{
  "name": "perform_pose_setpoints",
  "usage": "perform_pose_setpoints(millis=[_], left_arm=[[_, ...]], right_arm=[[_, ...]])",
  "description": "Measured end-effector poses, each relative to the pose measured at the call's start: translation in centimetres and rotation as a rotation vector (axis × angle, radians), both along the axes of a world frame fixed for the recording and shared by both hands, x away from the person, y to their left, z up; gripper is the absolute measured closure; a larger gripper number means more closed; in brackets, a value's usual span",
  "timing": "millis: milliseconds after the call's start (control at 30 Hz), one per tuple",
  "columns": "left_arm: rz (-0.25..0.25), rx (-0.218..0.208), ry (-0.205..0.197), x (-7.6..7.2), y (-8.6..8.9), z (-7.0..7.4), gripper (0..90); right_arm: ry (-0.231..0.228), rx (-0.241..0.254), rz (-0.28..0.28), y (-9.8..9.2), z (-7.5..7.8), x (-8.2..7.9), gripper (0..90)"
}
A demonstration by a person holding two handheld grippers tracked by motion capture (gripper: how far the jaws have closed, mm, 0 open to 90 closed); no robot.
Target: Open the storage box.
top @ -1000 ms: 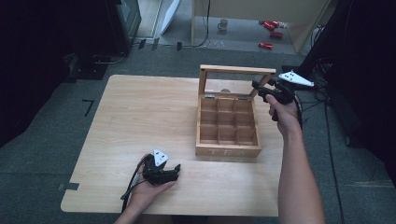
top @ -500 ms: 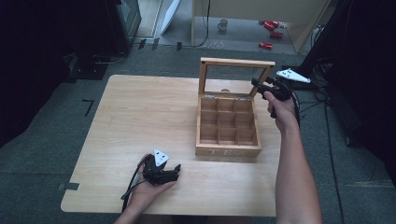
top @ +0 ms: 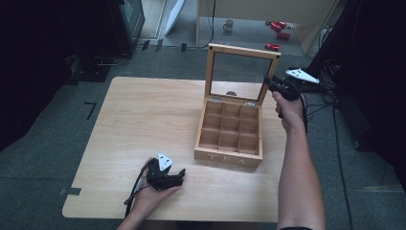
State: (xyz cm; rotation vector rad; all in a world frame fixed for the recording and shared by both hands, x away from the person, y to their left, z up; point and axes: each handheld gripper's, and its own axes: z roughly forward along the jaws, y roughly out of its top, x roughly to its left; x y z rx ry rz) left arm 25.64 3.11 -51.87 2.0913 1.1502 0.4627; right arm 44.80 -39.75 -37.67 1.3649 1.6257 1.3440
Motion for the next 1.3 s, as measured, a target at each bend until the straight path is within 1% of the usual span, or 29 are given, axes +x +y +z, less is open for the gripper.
perform_pose_setpoints(millis=[167,200,367,400,467,533,667,900,1000,1100,1133,1167,1200,1267,1300], left_arm=[[-0.003,0.001,0.001,0.0,0.1,0.0,20.2],[-0.003,0.001,0.001,0.0,0.1,0.0,20.2],[-0.003,0.002,0.000,0.0,0.1,0.0,20.1],[-0.003,0.003,0.000,0.0,0.0,0.0,20.1],[-0.005,0.005,0.000,0.0,0.0,0.0,20.2],[-0.006,0.005,0.000,0.0,0.0,0.0,20.2],[-0.005,0.004,-0.001,0.0,0.0,0.0,20.2],[-0.006,0.005,-0.001,0.0,-0.1,0.0,20.2],[-0.006,0.006,-0.001,0.0,-0.1,0.0,20.2],[-0.006,0.004,-0.001,0.0,-0.1,0.0,20.2],[-0.006,0.004,-0.001,0.0,-0.1,0.0,20.3],[-0.006,0.004,-0.001,0.0,-0.1,0.0,20.4],[-0.005,0.004,-0.001,0.0,-0.1,0.0,20.4],[-0.006,0.003,-0.001,0.0,-0.1,0.0,20.6],[-0.006,0.003,0.000,0.0,0.0,0.0,20.6]], right_arm=[[0.018,0.007,-0.037,0.2,0.0,0.8,67.0],[0.018,0.007,-0.037,0.2,0.0,0.8,67.0],[0.030,0.022,-0.081,0.5,-0.2,1.7,67.0],[0.038,0.028,-0.098,0.6,-0.3,2.0,67.0],[0.040,0.028,-0.102,0.6,-0.3,2.1,67.0],[0.043,0.038,-0.117,0.7,-0.5,2.6,67.0],[0.046,0.043,-0.128,0.7,-0.6,2.9,67.0],[0.054,0.038,-0.117,1.0,-0.5,3.5,66.9],[0.050,0.052,-0.128,1.1,-0.6,3.6,66.8],[0.050,0.054,-0.136,1.2,-0.6,3.5,66.4],[0.054,0.047,-0.151,1.5,-0.5,3.3,63.6],[0.056,0.037,-0.151,1.5,-0.5,3.2,57.4],[0.056,0.037,-0.151,1.5,-0.5,3.2,57.4],[0.075,0.018,-0.155,1.7,-0.7,3.0,46.8],[0.082,0.010,-0.161,1.7,-0.9,2.8,43.0]])
